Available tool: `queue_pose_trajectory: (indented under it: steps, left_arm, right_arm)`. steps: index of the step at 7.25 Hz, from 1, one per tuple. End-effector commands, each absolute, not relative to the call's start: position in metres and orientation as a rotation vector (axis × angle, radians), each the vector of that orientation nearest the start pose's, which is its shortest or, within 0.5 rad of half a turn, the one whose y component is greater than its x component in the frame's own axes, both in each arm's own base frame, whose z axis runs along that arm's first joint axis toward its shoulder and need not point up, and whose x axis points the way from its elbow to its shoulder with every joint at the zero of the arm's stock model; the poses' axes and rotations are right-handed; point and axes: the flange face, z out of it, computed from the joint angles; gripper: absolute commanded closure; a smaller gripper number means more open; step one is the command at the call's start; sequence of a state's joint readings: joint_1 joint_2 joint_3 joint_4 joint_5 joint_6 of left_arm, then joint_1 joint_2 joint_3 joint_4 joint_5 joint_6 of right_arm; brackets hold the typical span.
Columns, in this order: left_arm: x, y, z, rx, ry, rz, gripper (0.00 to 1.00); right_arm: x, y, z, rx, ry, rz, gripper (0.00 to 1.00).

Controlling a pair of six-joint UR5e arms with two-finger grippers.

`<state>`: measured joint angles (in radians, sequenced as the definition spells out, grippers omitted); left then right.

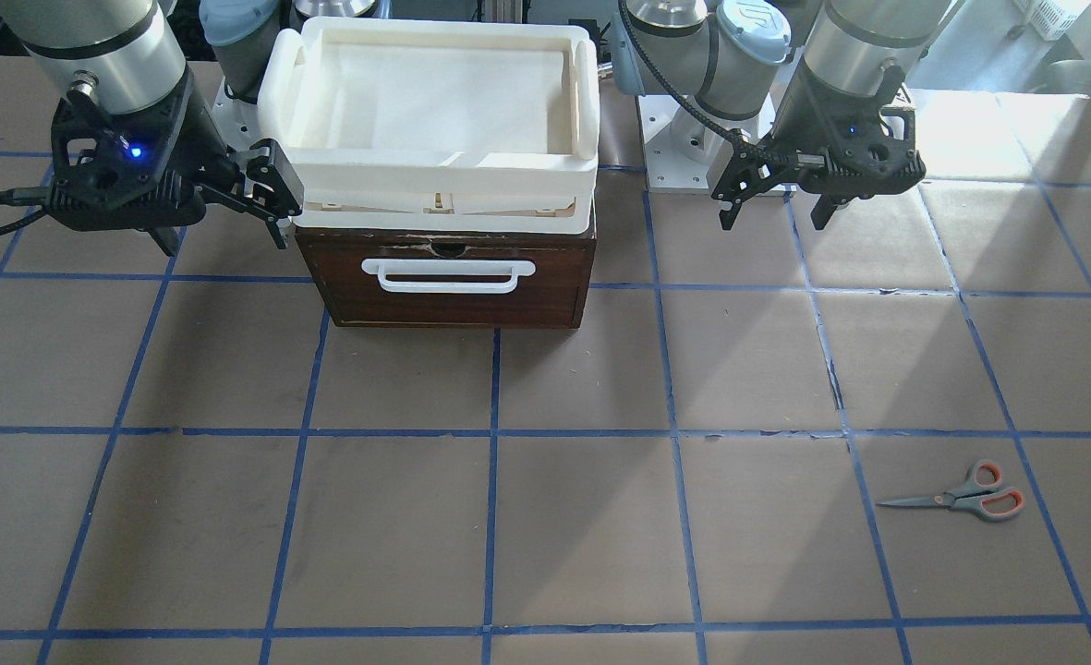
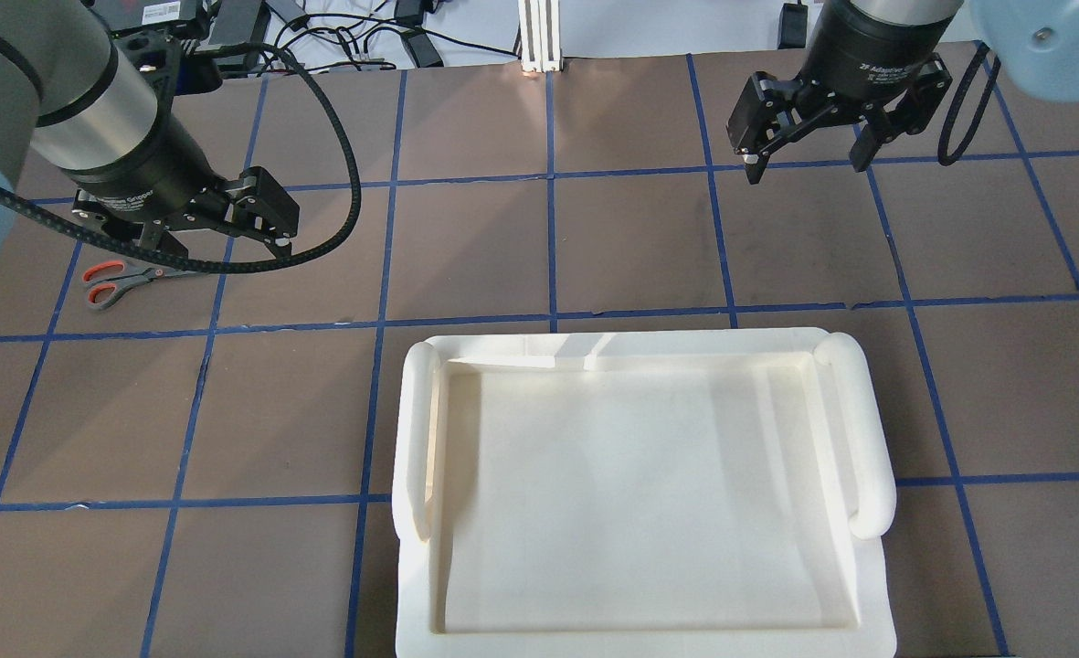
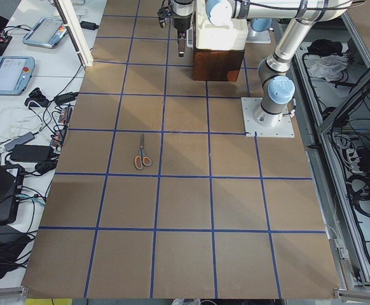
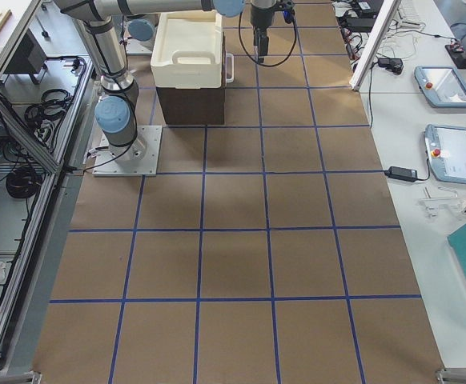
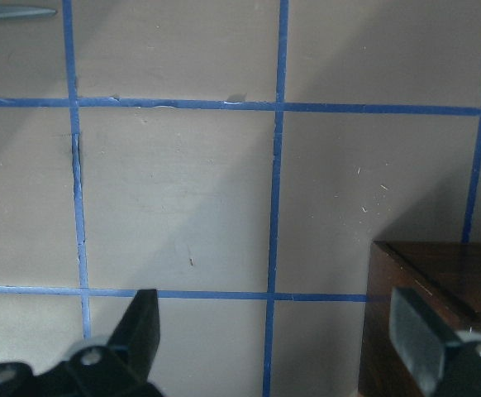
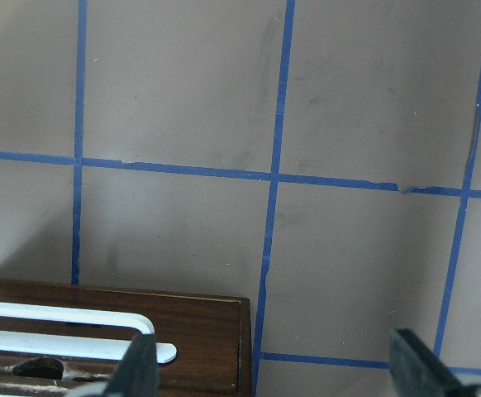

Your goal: Place scissors in drawer with both arms

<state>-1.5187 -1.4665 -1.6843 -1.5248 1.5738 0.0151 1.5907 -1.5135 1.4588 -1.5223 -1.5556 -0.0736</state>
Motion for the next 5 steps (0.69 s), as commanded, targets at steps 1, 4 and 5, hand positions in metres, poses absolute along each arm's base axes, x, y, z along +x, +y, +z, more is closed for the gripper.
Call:
queue_pose_trajectory:
  steps: [1, 4, 5]
  left_arm:
    - [-0.1093, -0.4574, 0.485, -0.058, 3.136, -0.055, 0.0]
    - [-0.1093, -0.458, 0.485, -0.06, 3.136, -0.055, 0.0]
    - [-0.1083, -0.4583, 0.4852, -0.06, 3.133, -0.057, 0.0]
  right_arm:
    - [0.1458, -0.512, 0.5073, -0.149, 3.123, -0.003, 0.0]
    - [0.1506, -0.5136, 0.5003, -0.165, 3.114, 0.028, 0.0]
    - [0.1531, -0.5146, 0.4981, -0.181, 3.088, 0.04, 0.0]
